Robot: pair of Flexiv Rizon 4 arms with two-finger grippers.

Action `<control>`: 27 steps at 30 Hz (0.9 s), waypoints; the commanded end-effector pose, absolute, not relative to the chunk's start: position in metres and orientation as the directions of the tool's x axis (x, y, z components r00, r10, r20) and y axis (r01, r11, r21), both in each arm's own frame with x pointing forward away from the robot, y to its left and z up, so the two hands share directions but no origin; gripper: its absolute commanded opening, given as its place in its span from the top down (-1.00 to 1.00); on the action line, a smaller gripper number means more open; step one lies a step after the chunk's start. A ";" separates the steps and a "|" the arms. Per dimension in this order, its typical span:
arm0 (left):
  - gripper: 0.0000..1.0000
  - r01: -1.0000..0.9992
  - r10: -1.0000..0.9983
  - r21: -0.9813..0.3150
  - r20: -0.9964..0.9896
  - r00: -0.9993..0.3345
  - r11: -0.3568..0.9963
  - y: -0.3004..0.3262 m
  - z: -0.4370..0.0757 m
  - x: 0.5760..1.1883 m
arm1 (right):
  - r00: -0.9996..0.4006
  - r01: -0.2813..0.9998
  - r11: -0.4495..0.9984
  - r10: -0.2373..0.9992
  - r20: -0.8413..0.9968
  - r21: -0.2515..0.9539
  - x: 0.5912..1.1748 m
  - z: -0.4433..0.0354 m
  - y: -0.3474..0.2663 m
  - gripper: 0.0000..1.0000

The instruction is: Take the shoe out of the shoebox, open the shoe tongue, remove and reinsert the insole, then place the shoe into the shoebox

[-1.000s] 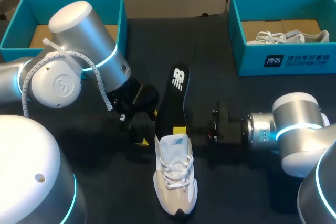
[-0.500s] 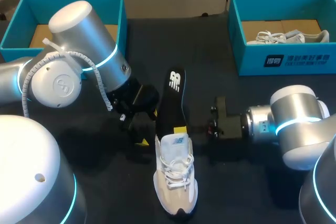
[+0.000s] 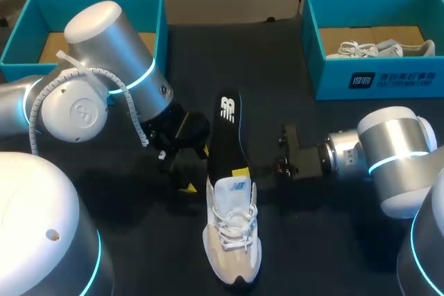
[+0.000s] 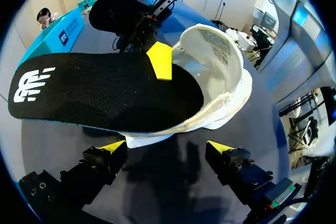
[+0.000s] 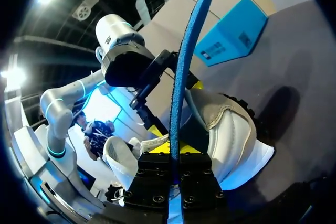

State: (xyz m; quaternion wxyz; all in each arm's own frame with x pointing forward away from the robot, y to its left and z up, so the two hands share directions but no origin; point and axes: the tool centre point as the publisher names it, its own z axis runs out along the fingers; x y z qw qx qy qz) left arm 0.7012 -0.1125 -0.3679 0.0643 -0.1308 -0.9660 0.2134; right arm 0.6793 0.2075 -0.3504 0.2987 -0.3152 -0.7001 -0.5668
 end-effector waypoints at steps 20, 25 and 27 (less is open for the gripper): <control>-1.00 0.226 0.279 -0.425 0.067 -0.958 0.876 -0.113 -0.367 0.701 | -0.632 0.772 0.130 0.047 0.774 0.622 0.681 -0.366 0.213 1.00; -1.00 0.226 0.279 -0.425 0.067 -0.958 0.876 -0.113 -0.367 0.701 | -0.642 0.764 0.125 0.044 0.765 0.633 0.682 -0.361 0.213 1.00; -1.00 0.226 0.279 -0.425 0.067 -0.958 0.876 -0.113 -0.367 0.701 | -0.645 0.761 0.125 0.042 0.763 0.636 0.683 -0.360 0.213 0.84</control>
